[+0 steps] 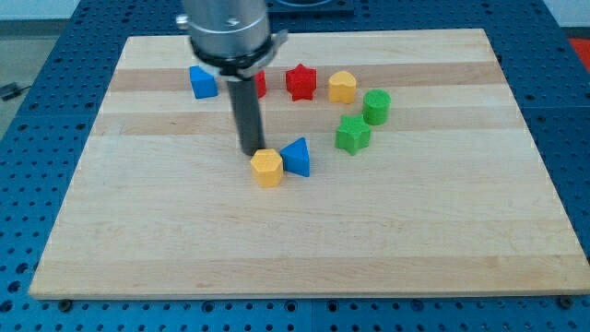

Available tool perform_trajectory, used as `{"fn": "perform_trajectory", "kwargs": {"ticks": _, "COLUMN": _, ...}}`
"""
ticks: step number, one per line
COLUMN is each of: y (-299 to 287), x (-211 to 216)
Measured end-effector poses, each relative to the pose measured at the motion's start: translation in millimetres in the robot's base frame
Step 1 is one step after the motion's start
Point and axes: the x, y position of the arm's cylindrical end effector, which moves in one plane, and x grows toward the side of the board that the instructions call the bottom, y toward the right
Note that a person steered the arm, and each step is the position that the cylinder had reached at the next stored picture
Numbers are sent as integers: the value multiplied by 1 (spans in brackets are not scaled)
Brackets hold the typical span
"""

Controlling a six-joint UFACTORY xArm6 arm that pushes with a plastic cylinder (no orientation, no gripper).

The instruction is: Move the yellow heart to the top of the green circle

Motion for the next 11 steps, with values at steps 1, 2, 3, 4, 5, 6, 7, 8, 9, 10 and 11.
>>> {"fn": "perform_trajectory", "kwargs": {"ticks": 1, "y": 21, "x": -15}}
{"fn": "perform_trajectory", "kwargs": {"ticks": 2, "y": 40, "x": -37}}
{"fn": "perform_trajectory", "kwargs": {"ticks": 3, "y": 55, "x": -57}}
{"fn": "perform_trajectory", "kwargs": {"ticks": 4, "y": 74, "x": -72}}
{"fn": "perform_trajectory", "kwargs": {"ticks": 5, "y": 94, "x": -81}}
{"fn": "perform_trajectory", "kwargs": {"ticks": 6, "y": 104, "x": -93}}
{"fn": "perform_trajectory", "kwargs": {"ticks": 7, "y": 106, "x": -102}}
{"fn": "perform_trajectory", "kwargs": {"ticks": 8, "y": 107, "x": -116}}
{"fn": "perform_trajectory", "kwargs": {"ticks": 9, "y": 106, "x": -127}}
{"fn": "perform_trajectory", "kwargs": {"ticks": 10, "y": 109, "x": -133}}
{"fn": "perform_trajectory", "kwargs": {"ticks": 11, "y": 131, "x": -141}}
